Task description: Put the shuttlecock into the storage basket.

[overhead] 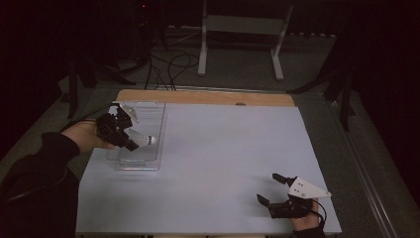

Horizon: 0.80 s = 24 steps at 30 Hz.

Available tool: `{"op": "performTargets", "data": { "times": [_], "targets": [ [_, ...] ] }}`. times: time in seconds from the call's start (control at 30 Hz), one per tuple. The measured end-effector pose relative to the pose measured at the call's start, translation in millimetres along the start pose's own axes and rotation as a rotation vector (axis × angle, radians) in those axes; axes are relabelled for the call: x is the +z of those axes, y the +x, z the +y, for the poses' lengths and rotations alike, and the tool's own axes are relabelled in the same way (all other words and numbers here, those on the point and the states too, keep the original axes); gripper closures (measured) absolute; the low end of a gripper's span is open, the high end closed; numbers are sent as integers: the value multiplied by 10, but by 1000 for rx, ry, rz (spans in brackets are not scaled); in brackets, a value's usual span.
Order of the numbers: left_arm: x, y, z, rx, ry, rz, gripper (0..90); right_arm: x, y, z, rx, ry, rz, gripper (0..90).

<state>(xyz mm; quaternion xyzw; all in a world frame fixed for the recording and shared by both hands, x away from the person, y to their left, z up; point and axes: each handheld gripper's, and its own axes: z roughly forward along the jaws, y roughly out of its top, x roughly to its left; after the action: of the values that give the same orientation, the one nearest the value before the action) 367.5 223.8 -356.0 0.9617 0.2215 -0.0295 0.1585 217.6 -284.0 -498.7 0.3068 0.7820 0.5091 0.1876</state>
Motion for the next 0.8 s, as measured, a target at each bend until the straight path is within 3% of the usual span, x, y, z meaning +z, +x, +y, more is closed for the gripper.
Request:
{"op": "performTargets", "data": {
  "times": [0.13,0.8],
  "targets": [
    [70,33,-17,15,11,-9,900,2,1,0,3,3,0,96],
    [375,216,-110,-12,47,-8,898,5,1,4,-3,2,2,96]
  ]
}}
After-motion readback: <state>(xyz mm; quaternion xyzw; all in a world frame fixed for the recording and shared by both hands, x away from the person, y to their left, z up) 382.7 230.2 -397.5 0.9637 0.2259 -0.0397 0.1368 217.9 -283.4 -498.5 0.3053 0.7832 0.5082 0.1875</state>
